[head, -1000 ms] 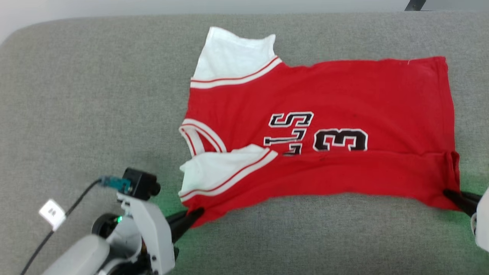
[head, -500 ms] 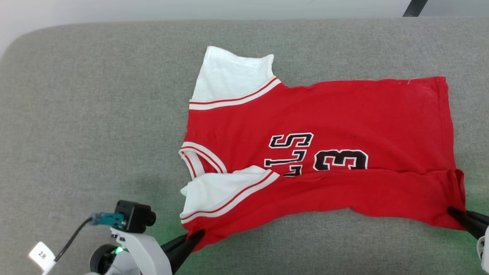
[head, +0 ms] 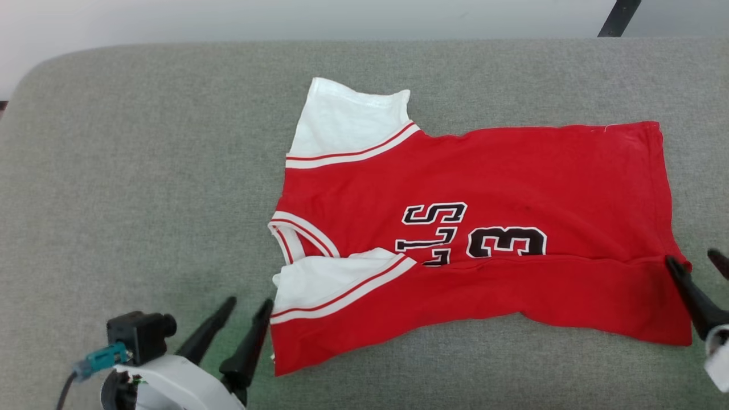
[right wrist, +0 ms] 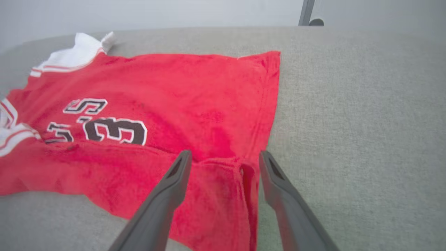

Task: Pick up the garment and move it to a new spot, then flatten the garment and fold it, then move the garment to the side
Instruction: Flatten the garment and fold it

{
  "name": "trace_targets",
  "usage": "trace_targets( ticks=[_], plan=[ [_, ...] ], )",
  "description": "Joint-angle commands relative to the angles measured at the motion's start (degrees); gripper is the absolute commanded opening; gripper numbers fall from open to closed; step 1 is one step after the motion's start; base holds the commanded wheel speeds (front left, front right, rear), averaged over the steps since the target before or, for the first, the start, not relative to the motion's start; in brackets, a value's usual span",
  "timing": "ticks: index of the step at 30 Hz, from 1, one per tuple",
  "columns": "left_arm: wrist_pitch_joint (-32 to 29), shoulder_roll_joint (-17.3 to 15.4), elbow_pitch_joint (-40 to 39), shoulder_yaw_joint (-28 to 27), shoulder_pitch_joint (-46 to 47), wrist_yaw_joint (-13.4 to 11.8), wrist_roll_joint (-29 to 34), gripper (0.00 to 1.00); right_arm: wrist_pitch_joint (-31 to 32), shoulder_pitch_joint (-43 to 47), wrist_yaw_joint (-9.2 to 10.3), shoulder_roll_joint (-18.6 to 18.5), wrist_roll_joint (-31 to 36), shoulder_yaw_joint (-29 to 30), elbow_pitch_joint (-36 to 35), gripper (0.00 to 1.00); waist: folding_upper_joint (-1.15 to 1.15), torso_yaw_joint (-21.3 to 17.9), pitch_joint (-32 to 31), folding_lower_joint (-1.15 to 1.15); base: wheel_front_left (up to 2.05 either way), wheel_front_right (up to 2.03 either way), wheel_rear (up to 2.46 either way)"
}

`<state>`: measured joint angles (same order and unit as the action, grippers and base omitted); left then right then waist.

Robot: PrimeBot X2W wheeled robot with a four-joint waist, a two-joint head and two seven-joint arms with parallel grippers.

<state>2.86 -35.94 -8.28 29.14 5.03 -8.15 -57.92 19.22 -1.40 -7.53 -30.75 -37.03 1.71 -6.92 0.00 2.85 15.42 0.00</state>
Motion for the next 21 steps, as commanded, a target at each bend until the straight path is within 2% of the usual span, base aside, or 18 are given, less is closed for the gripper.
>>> trace_targets(
  ticks=[1, 4, 5, 7, 10, 14, 18, 21],
  plan=[
    [2.16, 1.05, 1.44, 0.12, 1.04, -0.54, 2.2, 1.0, -3.11, -1.66, 0.09, 1.95, 2.12, 0.29, 1.26, 1.0, 0.0, -0.03, -0.13, 0.0, 0.0, 0.0, 0.0],
    [6.25, 2.86, 5.05, 0.05, 2.58, 0.08, 4.45, 1.0, -9.12, -3.37, 0.09, 6.11, 5.11, -0.55, 3.89, 1.0, 0.0, -0.2, -0.34, 0.0, 0.0, 0.0, 0.0],
    [6.25, 2.86, 5.05, 0.05, 2.58, 0.08, 4.45, 1.0, -9.12, -3.37, 0.09, 6.11, 5.11, -0.55, 3.89, 1.0, 0.0, -0.2, -0.34, 0.0, 0.0, 0.0, 0.0],
    [9.39, 4.34, 9.29, 0.14, 5.15, 0.82, 7.48, 1.0, -14.75, -5.35, 0.09, 9.44, 7.61, -0.65, 7.18, 1.0, 0.0, -0.6, -0.45, 0.0, 0.0, 0.0, 0.0],
    [10.61, 5.02, 11.62, -0.08, 7.46, 1.54, 9.24, 1.0, -18.18, -6.37, 0.09, 11.22, 9.43, -0.51, 9.13, 1.0, 0.0, -0.89, -0.5, 0.0, 0.0, 0.0, 0.0],
    [11.78, 5.53, 15.11, -1.14, 14.17, 4.2, 12.63, 1.0, -23.83, -8.31, 0.09, 15.12, 12.69, 2.6, 12.39, 1.0, 0.0, -1.79, -0.37, 0.0, 0.0, 0.0, 0.0],
    [11.71, 5.74, 18.34, -1.42, 23.35, 7.5, 15.15, 1.0, -26.34, -10.04, 0.09, 17.18, 13.84, 2.17, 15.03, 1.0, 0.0, -3.4, 0.48, 0.0, 0.0, 0.0, 0.0],
    [9.39, 5.8, 21.65, -1.3, 31.47, 10.02, 15.4, 1.0, -27.55, -11.39, 0.09, 18.15, 13.91, 1.05, 16.01, 1.0, 0.0, -5.5, 1.86, 0.0, 0.0, 0.0, 0.0]
  ],
)
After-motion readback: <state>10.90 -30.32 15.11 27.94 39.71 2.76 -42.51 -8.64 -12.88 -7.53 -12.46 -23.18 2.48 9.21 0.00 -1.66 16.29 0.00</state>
